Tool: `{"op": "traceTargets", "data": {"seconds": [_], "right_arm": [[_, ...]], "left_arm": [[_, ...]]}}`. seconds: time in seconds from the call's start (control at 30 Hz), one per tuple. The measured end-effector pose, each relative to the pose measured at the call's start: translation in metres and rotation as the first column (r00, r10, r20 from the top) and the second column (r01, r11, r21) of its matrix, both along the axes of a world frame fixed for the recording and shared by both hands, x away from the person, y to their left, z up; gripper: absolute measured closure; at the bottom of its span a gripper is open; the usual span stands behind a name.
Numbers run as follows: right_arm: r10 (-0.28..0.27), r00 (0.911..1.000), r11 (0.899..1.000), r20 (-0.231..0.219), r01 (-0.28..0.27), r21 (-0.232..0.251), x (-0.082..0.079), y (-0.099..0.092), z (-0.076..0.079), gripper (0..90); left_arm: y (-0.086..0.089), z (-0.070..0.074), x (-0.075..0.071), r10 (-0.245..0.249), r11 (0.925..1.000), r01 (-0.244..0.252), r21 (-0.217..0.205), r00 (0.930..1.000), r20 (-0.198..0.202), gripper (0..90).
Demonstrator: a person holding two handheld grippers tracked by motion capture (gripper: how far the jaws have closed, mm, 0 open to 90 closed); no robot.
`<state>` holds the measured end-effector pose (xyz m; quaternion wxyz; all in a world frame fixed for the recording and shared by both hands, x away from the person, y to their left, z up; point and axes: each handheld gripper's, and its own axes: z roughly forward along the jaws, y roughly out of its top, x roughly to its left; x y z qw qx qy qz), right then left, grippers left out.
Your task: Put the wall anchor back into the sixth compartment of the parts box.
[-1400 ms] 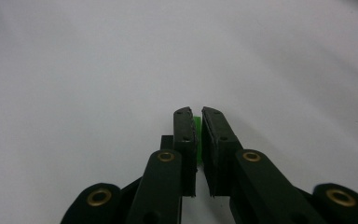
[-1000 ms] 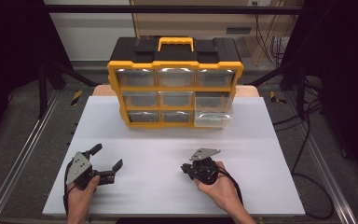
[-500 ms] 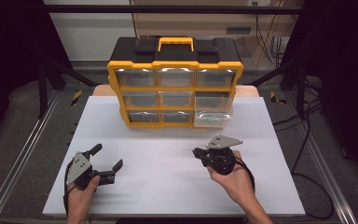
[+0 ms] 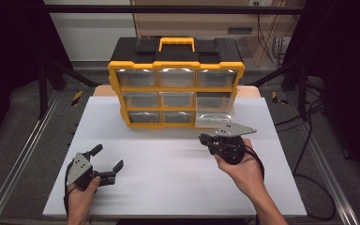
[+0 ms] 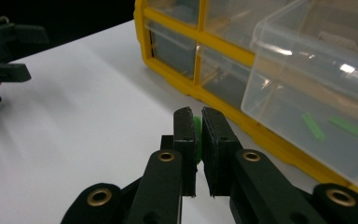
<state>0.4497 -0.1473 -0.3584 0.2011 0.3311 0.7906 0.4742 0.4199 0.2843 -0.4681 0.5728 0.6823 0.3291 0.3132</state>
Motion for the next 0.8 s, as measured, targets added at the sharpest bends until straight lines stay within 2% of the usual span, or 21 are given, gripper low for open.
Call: {"op": "traceTargets", "data": {"seconds": [0.1, 0.2, 0.5, 0.63, 0.8], "right_arm": [[-0.004, 1.0, 1.0, 0.009, 0.004, 0.005, 0.002, -0.001, 0.009, 84.5], [0.0, 1.0, 0.999, 0.008, 0.0, 0.038, 0.004, -0.002, 0.019, 84.6], [-0.028, 0.9978, 0.999, 0.06, 0.025, 0.04, 0.015, -0.005, 0.05, 84.6], [-0.039, 0.9974, 0.997, 0.06, 0.035, 0.063, 0.022, -0.007, 0.063, 84.6], [-0.058, 0.9956, 0.997, 0.074, 0.053, 0.061, 0.03, -0.008, 0.077, 84.6]], "left_arm": [[0.0, 0.0, 0.0, 0.0, 1.0, 0.0, 0.0, 1.0, 0.0, 1.3], [0.0, 0.0, 0.0, -0.001, 1.0, 0.001, -0.001, 1.0, 0.001, 1.3], [0.001, 0.0, 0.0, 0.002, 1.0, -0.002, -0.003, 1.0, 0.001, 1.3], [0.001, 0.0, 0.0, 0.002, 1.0, -0.002, -0.003, 1.0, 0.001, 1.3], [0.001, 0.0, 0.0, 0.002, 1.0, -0.002, -0.003, 1.0, 0.001, 1.3]]}}
